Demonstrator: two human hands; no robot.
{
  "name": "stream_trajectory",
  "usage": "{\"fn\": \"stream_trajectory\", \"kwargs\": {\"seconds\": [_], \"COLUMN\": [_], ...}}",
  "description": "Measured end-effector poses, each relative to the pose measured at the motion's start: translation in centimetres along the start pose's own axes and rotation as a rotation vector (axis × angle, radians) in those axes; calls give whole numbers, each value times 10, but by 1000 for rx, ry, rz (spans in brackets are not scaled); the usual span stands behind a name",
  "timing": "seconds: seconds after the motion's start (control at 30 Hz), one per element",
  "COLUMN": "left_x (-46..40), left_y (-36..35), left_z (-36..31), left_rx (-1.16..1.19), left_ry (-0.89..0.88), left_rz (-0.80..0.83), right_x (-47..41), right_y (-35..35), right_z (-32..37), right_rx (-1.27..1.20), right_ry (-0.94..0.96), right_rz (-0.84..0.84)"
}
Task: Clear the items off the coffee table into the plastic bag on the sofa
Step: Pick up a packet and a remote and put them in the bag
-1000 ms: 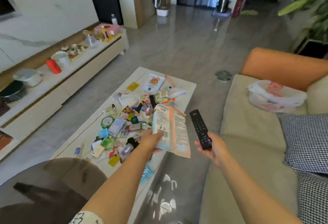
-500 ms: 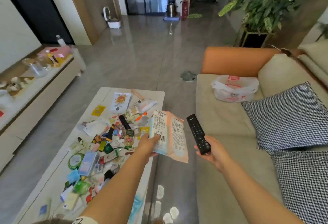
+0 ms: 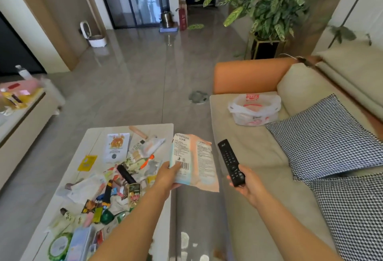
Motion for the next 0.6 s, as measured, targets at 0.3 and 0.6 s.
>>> {"fn": "stream_trajectory", "kwargs": {"seconds": [0.3, 0.6], "left_x": [-68, -133], "left_y": [-63, -94], "left_z": [-42, -79], "left_rx": [-54, -123], "left_ry": [-47, -77], "left_rz": [12, -8], "right_x": [-72, -123], "right_y": [12, 22], "right_z": [65, 101], "right_rx": [5, -4], "right_ry": [-13, -39], "right_rz": [-21, -113]}}
Point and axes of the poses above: each hand's wrist, its own x-axis away from the middle knuckle, its own y-axis out of the back of the hand, z = x × y, the point moved 8 cm from there along -x, towards the middle knuckle, and after that the axes turned 5 degrees about x, right-handed, at the moved point
